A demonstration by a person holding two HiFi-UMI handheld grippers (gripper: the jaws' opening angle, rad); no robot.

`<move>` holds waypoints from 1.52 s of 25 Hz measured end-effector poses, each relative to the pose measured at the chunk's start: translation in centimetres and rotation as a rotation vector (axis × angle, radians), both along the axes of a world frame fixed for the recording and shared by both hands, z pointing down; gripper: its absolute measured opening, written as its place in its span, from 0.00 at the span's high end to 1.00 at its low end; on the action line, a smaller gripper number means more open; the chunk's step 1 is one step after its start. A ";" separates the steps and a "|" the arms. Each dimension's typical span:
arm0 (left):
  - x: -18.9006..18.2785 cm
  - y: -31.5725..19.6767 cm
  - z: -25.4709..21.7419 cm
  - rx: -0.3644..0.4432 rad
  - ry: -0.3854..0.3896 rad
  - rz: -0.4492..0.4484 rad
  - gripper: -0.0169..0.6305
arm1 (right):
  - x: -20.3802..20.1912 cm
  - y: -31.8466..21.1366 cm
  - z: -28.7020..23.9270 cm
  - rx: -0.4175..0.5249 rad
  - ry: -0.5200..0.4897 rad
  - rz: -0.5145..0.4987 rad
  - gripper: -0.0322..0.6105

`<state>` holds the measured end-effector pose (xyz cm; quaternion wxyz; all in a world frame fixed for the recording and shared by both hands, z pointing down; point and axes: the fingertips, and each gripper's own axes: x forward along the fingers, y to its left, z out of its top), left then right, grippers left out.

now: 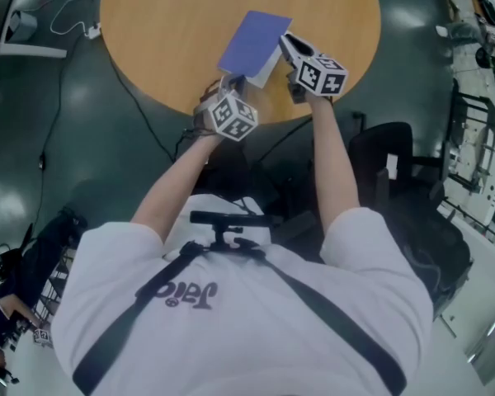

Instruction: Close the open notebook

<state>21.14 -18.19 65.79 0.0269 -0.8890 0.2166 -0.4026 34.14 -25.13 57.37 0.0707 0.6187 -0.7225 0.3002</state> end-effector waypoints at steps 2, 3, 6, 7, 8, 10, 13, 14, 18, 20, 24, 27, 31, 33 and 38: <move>0.0 0.3 0.5 -0.022 -0.015 -0.006 0.95 | -0.1 0.2 0.4 -0.010 -0.003 0.005 0.81; 0.2 0.4 0.7 -0.032 -0.025 -0.008 0.95 | 0.0 0.3 0.5 -0.016 -0.002 0.008 0.81; 0.6 0.8 1.5 -0.060 -0.059 0.000 0.95 | 0.4 0.8 0.7 -0.023 -0.001 0.029 0.81; 0.7 0.9 1.6 -0.069 -0.068 0.007 0.95 | 0.5 1.0 0.8 -0.024 -0.003 0.038 0.81; 0.8 1.0 1.4 -0.079 -0.075 0.015 0.95 | 0.5 1.1 0.8 -0.025 -0.005 0.044 0.81; 1.0 1.1 1.1 -0.107 -0.092 0.034 0.95 | 0.4 1.4 1.0 -0.031 -0.001 0.047 0.81; 1.1 1.4 1.7 -0.157 -0.153 0.080 0.95 | 0.1 1.6 1.3 -0.041 0.012 0.044 0.81; 1.2 1.5 1.9 -0.169 -0.176 0.095 0.95 | 0.0 1.7 1.3 -0.041 0.015 0.046 0.81; 1.5 2.0 2.7 -0.206 -0.245 0.139 0.95 | 0.0 2.5 1.2 -0.039 0.017 0.066 0.81; 1.6 2.2 3.0 -0.236 -0.270 0.150 0.95 | 0.2 2.9 1.1 -0.040 0.022 0.077 0.81; 1.8 2.7 3.6 -0.286 -0.297 0.166 0.95 | 0.9 3.7 1.0 -0.034 0.003 0.108 0.81; 1.8 3.2 4.0 -0.302 -0.317 0.212 0.94 | 1.3 4.4 1.1 -0.029 -0.020 0.143 0.81; 1.6 3.7 4.2 -0.357 -0.295 0.239 0.93 | 1.1 5.1 1.7 -0.040 -0.013 0.146 0.81; 1.7 4.1 3.6 -0.370 -0.261 0.231 0.93 | 1.3 5.8 2.0 -0.041 -0.025 0.171 0.81; 1.7 2.7 0.3 -0.377 -0.154 0.164 0.93 | 1.2 5.8 1.7 -0.016 -0.077 0.240 0.81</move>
